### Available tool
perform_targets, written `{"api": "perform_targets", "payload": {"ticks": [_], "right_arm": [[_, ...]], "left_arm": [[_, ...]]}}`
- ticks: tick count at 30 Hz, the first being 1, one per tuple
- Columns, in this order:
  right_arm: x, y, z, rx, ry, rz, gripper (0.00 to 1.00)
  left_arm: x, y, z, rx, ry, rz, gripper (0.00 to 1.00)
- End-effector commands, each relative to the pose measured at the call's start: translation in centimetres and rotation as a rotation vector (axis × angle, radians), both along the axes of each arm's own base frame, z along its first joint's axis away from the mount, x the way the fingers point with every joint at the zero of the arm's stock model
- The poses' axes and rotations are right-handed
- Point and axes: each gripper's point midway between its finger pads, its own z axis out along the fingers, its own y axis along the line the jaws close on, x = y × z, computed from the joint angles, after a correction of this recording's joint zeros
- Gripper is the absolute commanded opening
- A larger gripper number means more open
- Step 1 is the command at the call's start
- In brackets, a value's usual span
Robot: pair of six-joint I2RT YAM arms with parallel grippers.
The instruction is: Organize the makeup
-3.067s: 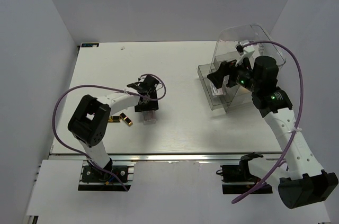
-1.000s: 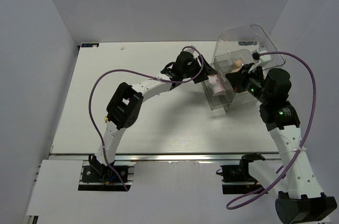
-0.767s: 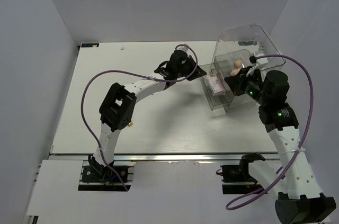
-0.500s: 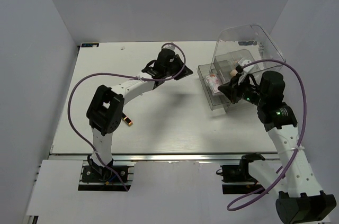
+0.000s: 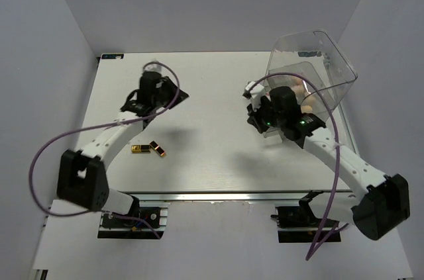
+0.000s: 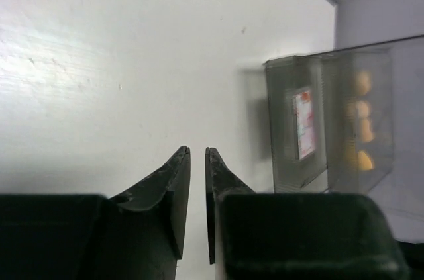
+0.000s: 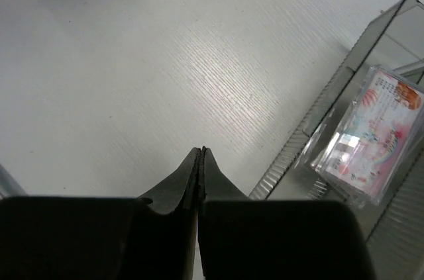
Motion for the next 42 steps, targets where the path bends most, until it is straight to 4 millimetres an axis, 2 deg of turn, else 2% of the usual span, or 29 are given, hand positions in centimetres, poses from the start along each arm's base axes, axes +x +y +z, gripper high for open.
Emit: {"api": "perform_targets", "payload": {"ticks": [1, 2, 3, 4, 5, 6, 7, 10, 12, 14, 15, 18, 22, 23, 24, 25, 28, 30, 31, 32, 36, 37, 38, 40, 42], "right_arm": [[2.8, 1.7, 1.0, -0.032, -0.117, -0.05, 0.0], [3.3, 1.9, 0.6, -0.046, -0.112, -0.064, 0.0], [4.1, 1.9, -1.1, -0.096, -0.087, -0.105, 0.0], [4.8, 2.1, -1.0, -0.105, -0.093, -0.124, 0.0], [5.3, 2.2, -1.5, -0.121, -0.089, -0.142, 0.0], [6.1, 1.9, -3.2, -0.168, -0.065, -0.18, 0.0], [6.9, 2.2, -2.9, -0.171, -0.068, -0.195, 0.0], [8.6, 1.9, -4.8, -0.244, -0.047, -0.264, 0.0], [9.7, 1.1, -6.0, -0.311, -0.051, -0.308, 0.0], [10.6, 0.6, -6.2, -0.364, -0.074, -0.326, 0.0], [10.9, -0.2, -7.3, -0.422, -0.068, -0.347, 0.0], [11.3, -1.6, -8.0, -0.495, -0.07, -0.376, 0.0], [11.5, -2.9, -7.9, -0.533, -0.095, -0.394, 0.0], [11.6, -3.3, -7.9, -0.542, -0.099, -0.398, 0.14], [11.6, -3.9, -8.0, -0.559, -0.1, -0.411, 0.19], [11.8, -4.3, -7.9, -0.566, -0.103, -0.424, 0.33], [12.4, -6.3, -7.7, -0.586, -0.11, -0.471, 0.51], [12.9, -7.6, -7.7, -0.59, -0.09, -0.505, 0.58], [13.0, -7.9, -7.5, -0.587, -0.083, -0.511, 0.63], [13.0, -8.6, -7.6, -0.589, -0.068, -0.52, 0.66], [13.0, -9.1, -7.4, -0.578, -0.051, -0.514, 0.75], [12.9, -9.0, -7.4, -0.577, -0.05, -0.506, 0.81], [12.9, -8.9, -7.2, -0.571, -0.052, -0.504, 0.83], [12.6, -8.5, -7.1, -0.552, -0.037, -0.484, 0.82], [11.9, -6.7, -6.3, -0.473, 0.002, -0.396, 0.8]], "left_arm": [[-2.2, 2.6, 3.8, 0.04, -0.114, -0.015, 0.29], [-2.6, 3.3, 3.8, 0.041, -0.115, -0.01, 0.34], [-3.6, 3.7, 2.8, 0.044, -0.096, -0.014, 0.43], [-4.3, 4.0, 3.6, 0.03, -0.121, -0.012, 0.47], [-4.8, 4.3, 3.6, 0.022, -0.123, -0.006, 0.51], [-5.5, 4.5, 2.6, 0.011, -0.105, 0.009, 0.53], [-6.0, 4.8, 3.4, -0.006, -0.131, 0.018, 0.57], [-6.9, 5.4, 3.0, -0.026, -0.13, 0.056, 0.59], [-7.2, 5.9, 3.6, -0.029, -0.152, 0.075, 0.6], [-7.5, 6.2, 4.1, -0.022, -0.165, 0.083, 0.6], [-7.5, 6.4, 4.0, -0.007, -0.165, 0.088, 0.61], [-7.6, 6.5, 4.4, 0.003, -0.177, 0.083, 0.62], [-7.5, 6.2, 4.4, -0.008, -0.183, 0.067, 0.62], [-7.4, 6.1, 4.2, -0.012, -0.18, 0.063, 0.62], [-7.2, 5.8, 4.2, -0.024, -0.185, 0.057, 0.62], [-7.2, 5.3, 4.3, -0.038, -0.187, 0.035, 0.62], [-7.0, 3.9, 4.2, -0.089, -0.185, -0.027, 0.67], [-6.6, 3.1, 4.7, -0.124, -0.204, -0.058, 0.74], [-6.7, 2.3, 4.2, -0.145, -0.187, -0.097, 0.75], [-6.4, 1.8, 4.9, -0.175, -0.216, -0.111, 0.76], [-6.1, 0.3, 4.5, -0.221, -0.205, -0.173, 0.77], [-6.1, -0.1, 4.5, -0.226, -0.207, -0.189, 0.77], [-5.9, -0.5, 4.2, -0.233, -0.198, -0.198, 0.77], [-5.8, -1.3, 4.1, -0.241, -0.193, -0.22, 0.77], [-5.6, -2.2, 3.6, -0.256, -0.183, -0.24, 0.76]]}}
